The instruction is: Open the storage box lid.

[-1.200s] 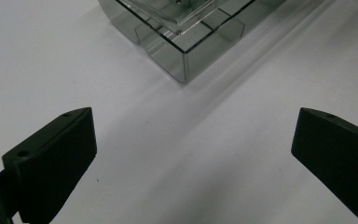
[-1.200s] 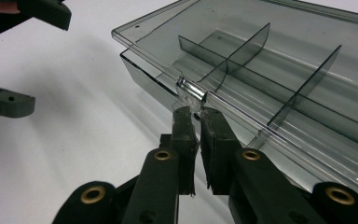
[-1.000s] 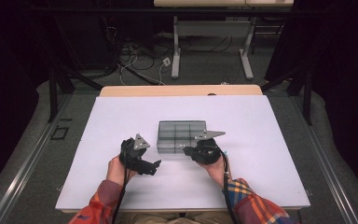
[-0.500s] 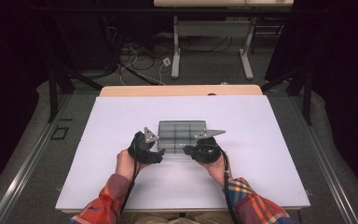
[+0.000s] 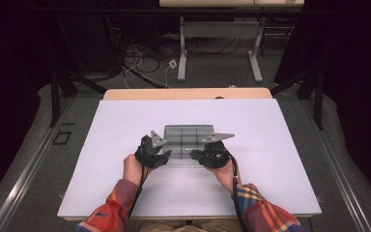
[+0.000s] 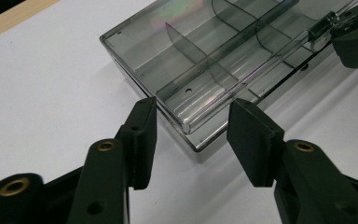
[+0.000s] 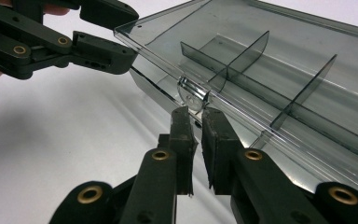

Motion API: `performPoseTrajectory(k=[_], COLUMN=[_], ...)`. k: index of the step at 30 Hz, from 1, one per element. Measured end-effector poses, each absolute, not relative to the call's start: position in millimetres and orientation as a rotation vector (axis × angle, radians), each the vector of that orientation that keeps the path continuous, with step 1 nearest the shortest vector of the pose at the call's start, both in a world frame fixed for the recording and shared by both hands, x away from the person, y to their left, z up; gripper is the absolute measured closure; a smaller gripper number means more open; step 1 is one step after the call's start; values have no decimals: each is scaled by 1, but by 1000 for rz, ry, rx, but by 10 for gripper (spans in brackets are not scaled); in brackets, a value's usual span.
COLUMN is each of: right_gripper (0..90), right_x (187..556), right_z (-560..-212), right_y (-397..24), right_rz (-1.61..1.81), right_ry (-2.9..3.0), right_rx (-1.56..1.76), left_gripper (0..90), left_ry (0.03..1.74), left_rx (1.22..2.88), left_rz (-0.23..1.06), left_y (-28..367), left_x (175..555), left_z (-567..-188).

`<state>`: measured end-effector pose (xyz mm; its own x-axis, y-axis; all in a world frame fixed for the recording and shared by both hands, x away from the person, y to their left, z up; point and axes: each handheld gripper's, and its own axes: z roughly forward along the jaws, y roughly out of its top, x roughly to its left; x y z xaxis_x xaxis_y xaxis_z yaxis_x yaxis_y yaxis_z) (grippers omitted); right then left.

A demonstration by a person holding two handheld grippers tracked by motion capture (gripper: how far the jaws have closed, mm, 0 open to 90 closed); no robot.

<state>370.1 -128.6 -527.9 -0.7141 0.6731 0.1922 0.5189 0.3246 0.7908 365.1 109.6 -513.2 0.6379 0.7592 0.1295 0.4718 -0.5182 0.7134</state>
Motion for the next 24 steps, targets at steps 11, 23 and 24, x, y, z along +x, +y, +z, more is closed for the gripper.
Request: performPoseTrajectory(k=[11, 23, 24], right_gripper=[785, 702, 697], right_x=[368, 366, 365], right_z=[-523, -515, -515], right_y=[-132, -150, -152], right_rz=[1306, 1220, 1207], right_ry=[2413, 2428, 2428], right_rx=[1108, 1171, 1180], left_gripper=[562, 574, 574], left_ry=[941, 933, 930], left_rx=[2186, 2178, 2178], left_rz=[589, 587, 589], left_y=[112, 114, 114], left_x=[364, 363, 363], left_z=[-515, -515, -514])
